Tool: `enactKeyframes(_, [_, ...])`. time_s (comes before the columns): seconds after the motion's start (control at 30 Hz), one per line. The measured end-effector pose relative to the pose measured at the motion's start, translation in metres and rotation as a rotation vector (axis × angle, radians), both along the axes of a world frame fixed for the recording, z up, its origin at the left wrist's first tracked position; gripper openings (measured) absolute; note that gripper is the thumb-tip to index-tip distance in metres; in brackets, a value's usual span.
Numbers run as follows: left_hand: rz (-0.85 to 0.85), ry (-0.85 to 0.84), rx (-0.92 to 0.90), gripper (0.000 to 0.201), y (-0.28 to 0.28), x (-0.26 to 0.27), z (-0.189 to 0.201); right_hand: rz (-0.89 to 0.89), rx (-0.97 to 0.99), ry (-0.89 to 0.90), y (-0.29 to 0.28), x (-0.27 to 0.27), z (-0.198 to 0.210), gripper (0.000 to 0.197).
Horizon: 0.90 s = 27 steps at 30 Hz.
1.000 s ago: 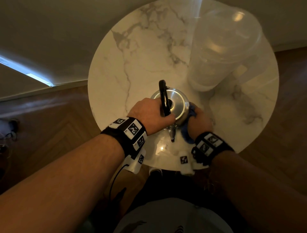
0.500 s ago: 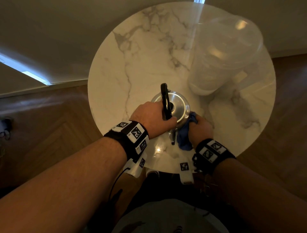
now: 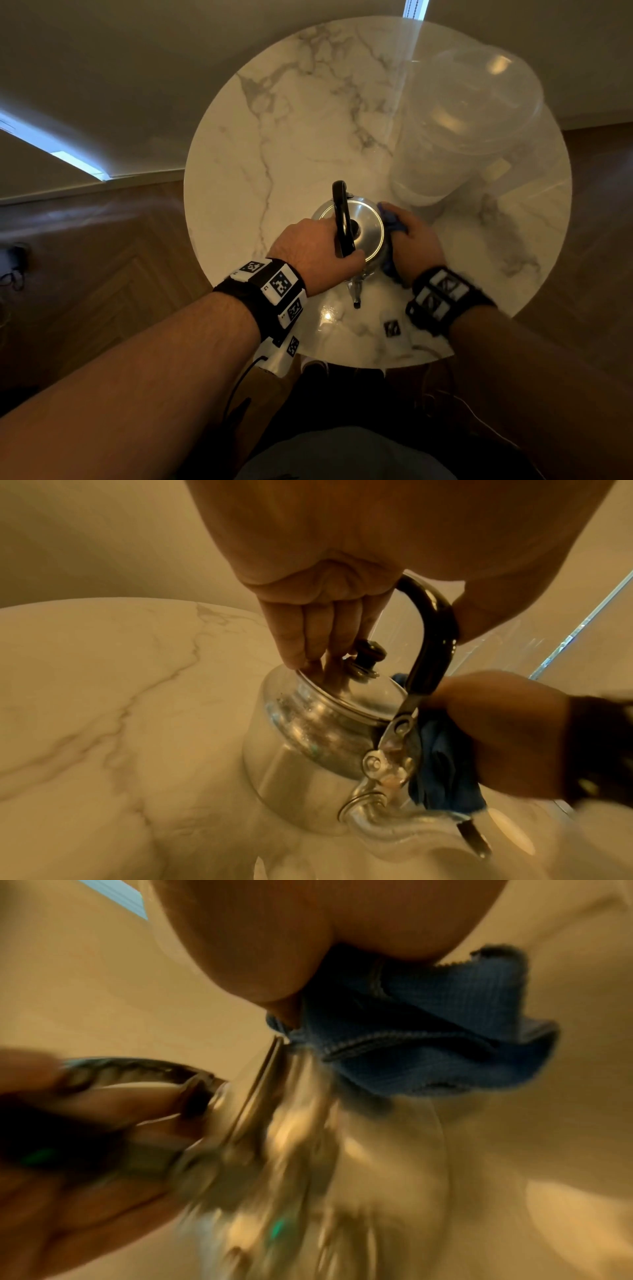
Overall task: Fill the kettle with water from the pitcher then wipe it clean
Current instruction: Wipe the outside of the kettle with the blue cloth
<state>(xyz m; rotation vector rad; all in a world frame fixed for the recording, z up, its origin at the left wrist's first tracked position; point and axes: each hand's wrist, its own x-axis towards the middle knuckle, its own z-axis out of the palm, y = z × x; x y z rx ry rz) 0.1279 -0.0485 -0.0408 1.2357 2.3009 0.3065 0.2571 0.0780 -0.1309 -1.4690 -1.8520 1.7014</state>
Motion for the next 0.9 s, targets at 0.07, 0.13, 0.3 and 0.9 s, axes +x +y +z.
enactKeyframes(0.07, [0.001,-0.009,0.001,0.028,0.0,0.0,0.0,0.132,0.01,-0.048,0.019,-0.01,0.011,0.041])
enactKeyframes(0.13, [-0.005,-0.016,0.002,0.031,0.0,-0.001,0.0,0.226,0.057,-0.029,0.023,-0.009,0.017,0.047])
enactKeyframes(0.3, [-0.01,-0.009,0.003,0.034,0.0,-0.002,-0.001,0.323,0.12,0.03,-0.002,0.036,0.011,0.069])
enactKeyframes(0.9, [0.051,-0.055,-0.03,0.033,0.0,0.001,0.003,0.334,0.002,0.068,0.026,0.012,0.028,0.065])
